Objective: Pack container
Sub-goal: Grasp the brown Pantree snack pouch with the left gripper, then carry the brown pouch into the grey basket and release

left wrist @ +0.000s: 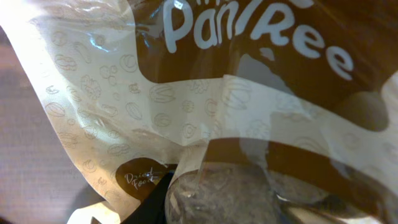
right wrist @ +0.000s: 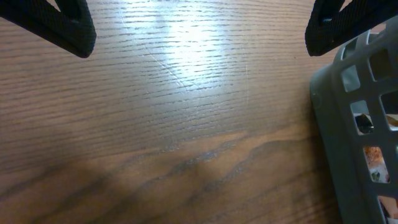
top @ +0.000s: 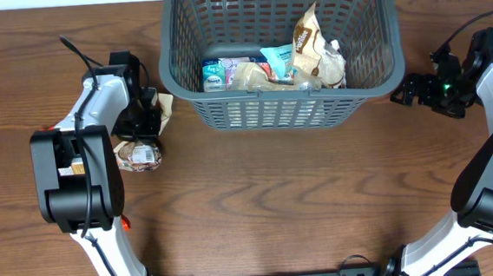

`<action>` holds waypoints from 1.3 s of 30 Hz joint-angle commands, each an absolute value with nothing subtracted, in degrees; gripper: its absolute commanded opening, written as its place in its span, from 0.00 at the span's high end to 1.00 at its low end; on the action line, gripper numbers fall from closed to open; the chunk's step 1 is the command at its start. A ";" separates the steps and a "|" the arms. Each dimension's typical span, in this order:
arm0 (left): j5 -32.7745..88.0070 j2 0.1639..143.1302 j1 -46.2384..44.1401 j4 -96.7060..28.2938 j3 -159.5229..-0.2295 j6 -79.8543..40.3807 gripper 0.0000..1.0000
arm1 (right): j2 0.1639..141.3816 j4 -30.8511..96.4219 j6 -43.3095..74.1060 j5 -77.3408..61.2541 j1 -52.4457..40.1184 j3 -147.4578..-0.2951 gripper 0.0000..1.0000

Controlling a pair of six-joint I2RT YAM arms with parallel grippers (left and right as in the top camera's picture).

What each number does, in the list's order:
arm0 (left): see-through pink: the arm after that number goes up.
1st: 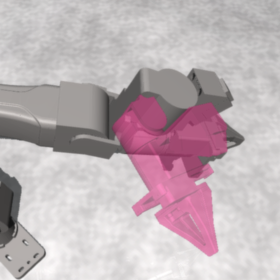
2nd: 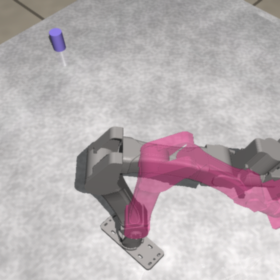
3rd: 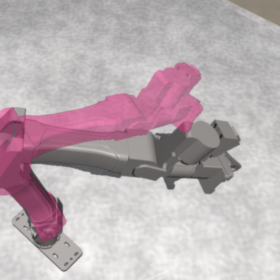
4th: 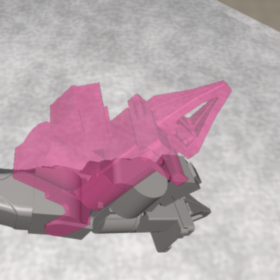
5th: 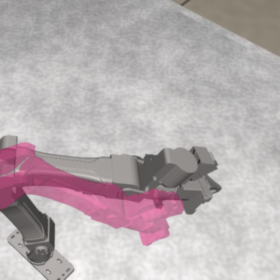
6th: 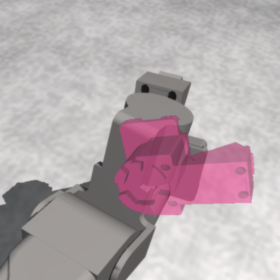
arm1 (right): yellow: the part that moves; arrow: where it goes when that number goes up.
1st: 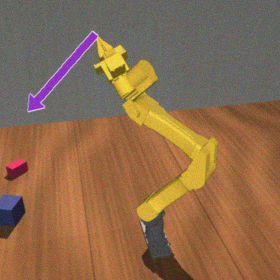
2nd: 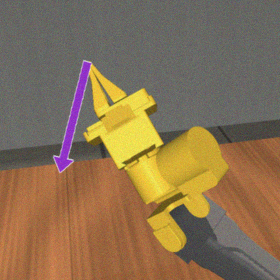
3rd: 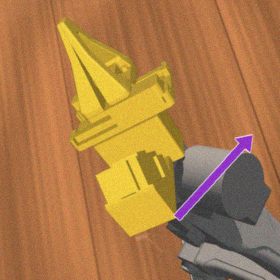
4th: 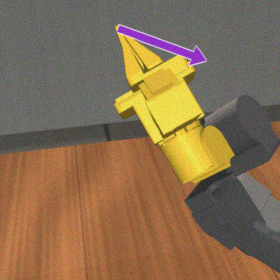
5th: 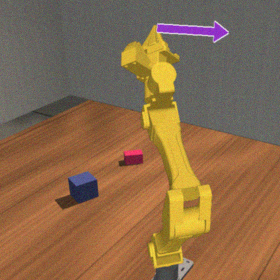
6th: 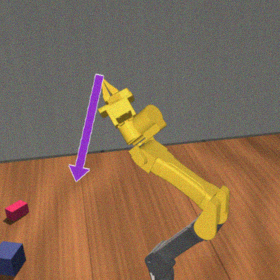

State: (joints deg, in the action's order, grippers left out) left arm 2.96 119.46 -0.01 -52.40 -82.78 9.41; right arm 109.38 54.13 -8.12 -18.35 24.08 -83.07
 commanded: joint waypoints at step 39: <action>2.57 97.23 -23.64 -47.31 -124.42 31.35 0.94 | 109.10 54.00 -9.76 -17.78 23.57 -82.67 0.01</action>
